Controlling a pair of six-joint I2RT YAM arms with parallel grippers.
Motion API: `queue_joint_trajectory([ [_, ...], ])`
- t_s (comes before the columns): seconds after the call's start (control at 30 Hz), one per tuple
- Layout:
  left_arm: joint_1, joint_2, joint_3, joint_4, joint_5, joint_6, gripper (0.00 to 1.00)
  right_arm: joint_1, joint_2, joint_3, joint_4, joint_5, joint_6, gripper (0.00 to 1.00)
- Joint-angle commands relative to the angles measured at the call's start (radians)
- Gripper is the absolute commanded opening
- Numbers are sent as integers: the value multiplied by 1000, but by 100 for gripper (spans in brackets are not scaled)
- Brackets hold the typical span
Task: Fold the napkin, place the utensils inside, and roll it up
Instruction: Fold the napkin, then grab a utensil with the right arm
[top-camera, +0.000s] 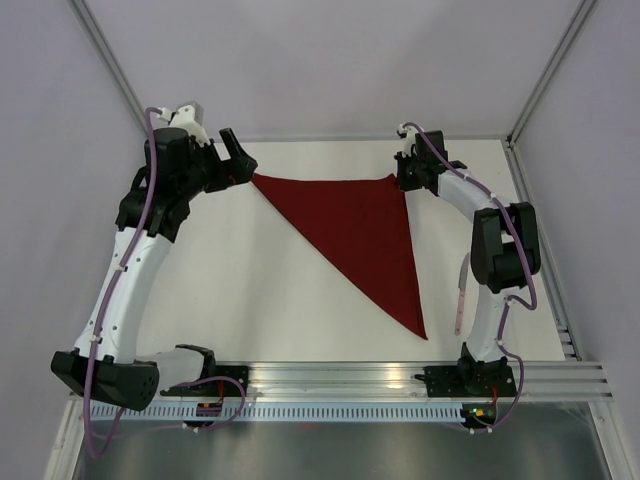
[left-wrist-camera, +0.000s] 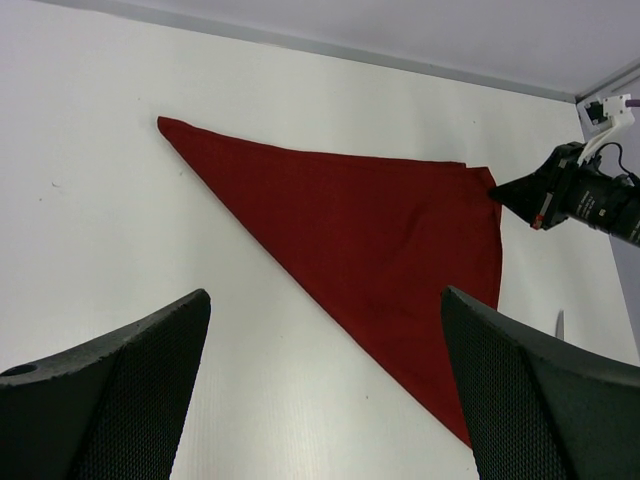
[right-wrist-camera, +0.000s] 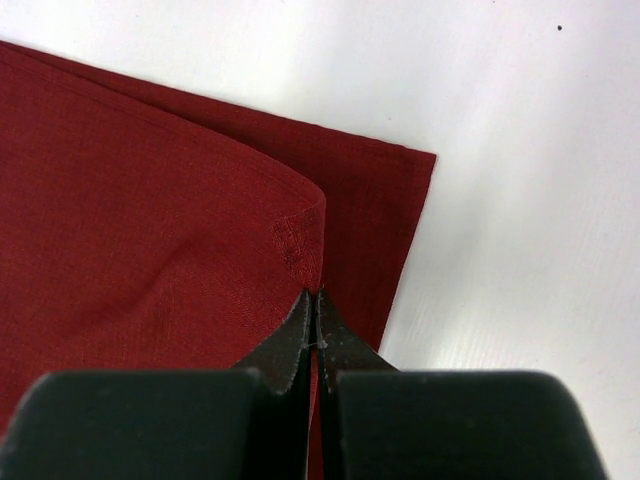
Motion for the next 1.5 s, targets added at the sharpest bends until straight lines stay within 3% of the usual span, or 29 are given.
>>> queue_joint_trajectory([
  [0.0, 2, -5, -26, 43, 32, -22, 100, -12, 28, 49, 5, 30, -2, 0],
  [0.3, 1, -12, -72, 71, 56, -11, 100, -15, 87, 83, -3, 67, -43, 3],
  [0.37, 1, -14, -82, 80, 67, -8, 100, -16, 106, 101, -8, 85, -45, 13],
  [0.4, 2, -17, -91, 86, 70, -7, 100, -18, 110, 107, -8, 97, -45, 27],
  [0.5, 1, -32, -121, 101, 84, -4, 100, -29, 132, 150, -29, 120, -48, 53],
  [0.6, 1, -51, -157, 118, 105, -5, 100, -58, 135, 206, -83, 124, -50, 60],
  [0.77, 1, -129, -239, 149, 144, -25, 100, -130, -4, 142, -251, 96, -76, 61],
  [0.93, 2, -245, -364, 218, 188, -73, 100, -208, -265, -168, -388, 101, -178, 60],
  [1.07, 1, -302, -463, 255, 205, -97, 100, -288, -400, -299, -521, 95, -310, 60],
  [1.3, 2, -336, -540, 327, 254, -120, 100, -314, -416, -434, -678, 108, -447, 62],
  [1.47, 1, -348, -569, 345, 260, -128, 100, -313, -382, -498, -684, 110, -491, 62],
])
